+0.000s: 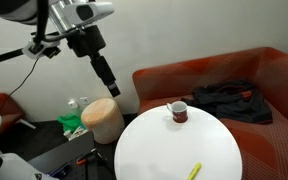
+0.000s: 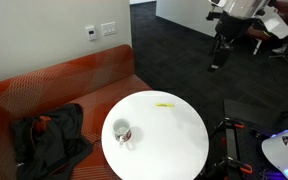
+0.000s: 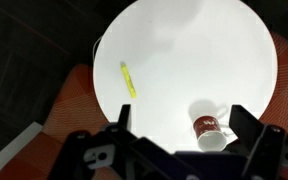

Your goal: Put the marker in the mug

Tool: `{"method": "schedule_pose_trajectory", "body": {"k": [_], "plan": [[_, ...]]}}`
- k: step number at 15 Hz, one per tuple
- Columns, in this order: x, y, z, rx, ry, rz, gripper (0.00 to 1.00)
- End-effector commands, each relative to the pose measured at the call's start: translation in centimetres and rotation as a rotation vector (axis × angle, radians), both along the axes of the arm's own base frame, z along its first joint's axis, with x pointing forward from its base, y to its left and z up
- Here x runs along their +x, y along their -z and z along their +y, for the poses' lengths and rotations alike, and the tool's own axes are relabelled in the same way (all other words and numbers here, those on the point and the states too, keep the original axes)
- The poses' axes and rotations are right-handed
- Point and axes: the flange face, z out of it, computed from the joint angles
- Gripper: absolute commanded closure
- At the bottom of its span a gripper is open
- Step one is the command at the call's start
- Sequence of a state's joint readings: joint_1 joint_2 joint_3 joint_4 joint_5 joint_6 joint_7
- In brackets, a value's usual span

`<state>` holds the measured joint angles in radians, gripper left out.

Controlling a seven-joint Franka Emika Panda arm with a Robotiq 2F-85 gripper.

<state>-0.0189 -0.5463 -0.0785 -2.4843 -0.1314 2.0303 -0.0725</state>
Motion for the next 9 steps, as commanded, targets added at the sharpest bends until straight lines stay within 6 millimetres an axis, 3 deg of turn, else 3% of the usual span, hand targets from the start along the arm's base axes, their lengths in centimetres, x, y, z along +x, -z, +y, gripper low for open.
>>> {"method": "schedule_pose_trajectory", "body": {"k": [1,6,9], "plan": [[3.9,1.6,-3.6,0.008,-0.051,-0.060,0.00],[8.0,6.6,-6.4,-0.019,-0.130,-0.087,0.00],[9.2,10.1,-7.4,-0.019,-0.169,-0.045,0.00]]}}
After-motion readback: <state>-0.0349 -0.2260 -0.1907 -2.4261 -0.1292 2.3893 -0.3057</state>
